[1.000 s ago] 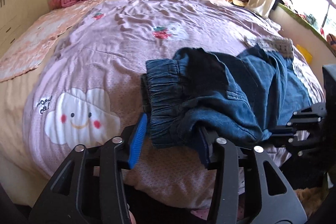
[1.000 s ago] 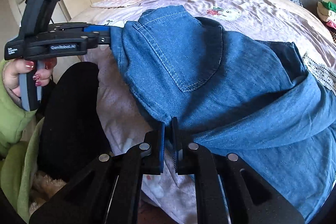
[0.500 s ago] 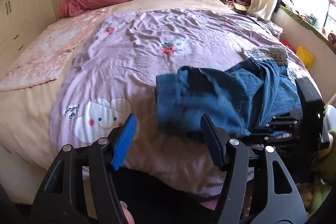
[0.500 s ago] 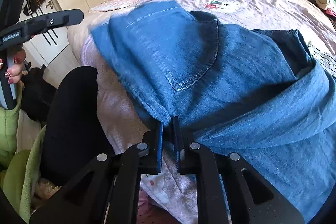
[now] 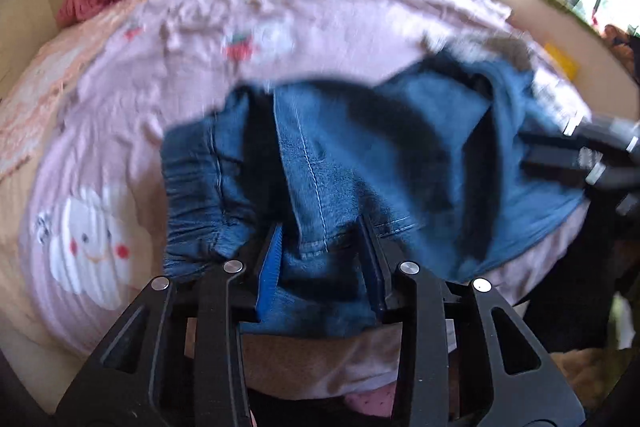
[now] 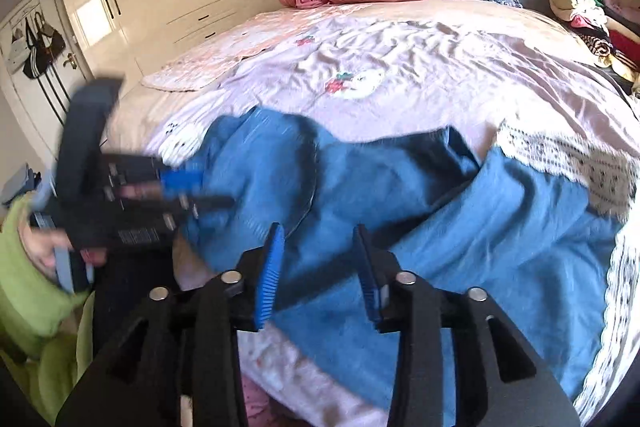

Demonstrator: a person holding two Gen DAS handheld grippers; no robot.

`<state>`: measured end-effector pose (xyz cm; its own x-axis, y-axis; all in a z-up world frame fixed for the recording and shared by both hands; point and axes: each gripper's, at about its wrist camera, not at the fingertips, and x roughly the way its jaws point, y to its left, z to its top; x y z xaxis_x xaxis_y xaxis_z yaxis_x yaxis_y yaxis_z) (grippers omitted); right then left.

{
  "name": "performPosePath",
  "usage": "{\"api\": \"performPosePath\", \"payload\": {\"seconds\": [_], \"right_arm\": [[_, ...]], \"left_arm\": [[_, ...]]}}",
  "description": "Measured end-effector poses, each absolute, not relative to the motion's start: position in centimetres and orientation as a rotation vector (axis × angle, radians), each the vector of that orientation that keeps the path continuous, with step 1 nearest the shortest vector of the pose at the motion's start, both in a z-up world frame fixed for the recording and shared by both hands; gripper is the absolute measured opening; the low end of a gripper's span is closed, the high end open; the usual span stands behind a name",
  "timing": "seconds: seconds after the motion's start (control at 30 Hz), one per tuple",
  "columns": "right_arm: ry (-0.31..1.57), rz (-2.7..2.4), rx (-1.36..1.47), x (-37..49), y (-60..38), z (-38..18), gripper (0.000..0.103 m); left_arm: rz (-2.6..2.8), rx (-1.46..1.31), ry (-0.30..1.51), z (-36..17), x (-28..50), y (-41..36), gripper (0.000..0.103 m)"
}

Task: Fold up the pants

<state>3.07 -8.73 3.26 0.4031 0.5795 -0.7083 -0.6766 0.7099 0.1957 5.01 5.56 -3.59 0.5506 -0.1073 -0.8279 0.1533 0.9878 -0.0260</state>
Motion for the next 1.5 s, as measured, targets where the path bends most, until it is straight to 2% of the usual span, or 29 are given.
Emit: {"api": "performPosePath", "payload": {"seconds": [0.3, 0.4, 0.47, 0.5, 0.53, 0.67, 0.83, 0.93, 1.23, 1.3, 1.37, 1.43, 1.5], "right_arm": [[1.027, 0.722, -0.173, 6.7, -5.8, -3.2, 0.038], [1.028, 0.733, -0.138, 6.7, -6.4, -2.8, 0.038], [1.008, 0.748, -0.100, 6.3, -7.5, -1.4, 0.038], [0.975, 0.754, -0.071, 6.1, -8.4, 0.0, 0.038], [0.948, 0.748, -0.050, 6.0, -9.4, 1.1, 0.039], [0.860, 0.678, -0.021, 6.9, -13.0, 4.5, 0.048], [0.848, 0.566, -0.004, 10.2, -16.4, 5.7, 0.052], [0.836, 0.521, -0.018, 12.1, -17.4, 6.0, 0.057], [0.900, 0.472, -0.102, 17.4, -16.1, 4.7, 0.062], [0.939, 0.465, -0.130, 19.0, -15.1, 3.5, 0.063], [0.966, 0.468, -0.139, 20.2, -14.4, 2.8, 0.063], [0.997, 0.461, -0.143, 21.7, -13.4, 1.6, 0.063], [1.031, 0.437, -0.143, 23.1, -12.8, 0.6, 0.063]], "left_arm": [[-0.146, 0.041, 0.961, -5.4, 5.2, 5.6, 0.028], [-0.141, 0.033, 0.935, -5.3, 5.2, 5.7, 0.030], [-0.143, 0.019, 0.904, -3.9, 4.5, 5.5, 0.039], [-0.154, 0.012, 0.885, -3.2, 4.1, 5.4, 0.050], [-0.163, 0.011, 0.865, -2.3, 3.7, 5.3, 0.054], [-0.176, 0.008, 0.800, 1.3, 2.5, 4.6, 0.055], [-0.290, 0.008, 0.755, 3.6, 3.3, 1.7, 0.057], [-0.358, 0.006, 0.788, 2.7, 4.9, -0.6, 0.057], [-0.461, -0.012, 0.939, -2.3, 9.0, -6.3, 0.057], [-0.473, -0.022, 0.960, -3.2, 9.6, -6.9, 0.054], [-0.482, -0.025, 0.976, -3.8, 10.0, -7.5, 0.043], [-0.494, -0.030, 0.995, -4.4, 10.2, -7.8, 0.021], [-0.507, -0.034, 1.014, -5.0, 10.4, -8.2, 0.020]]}}
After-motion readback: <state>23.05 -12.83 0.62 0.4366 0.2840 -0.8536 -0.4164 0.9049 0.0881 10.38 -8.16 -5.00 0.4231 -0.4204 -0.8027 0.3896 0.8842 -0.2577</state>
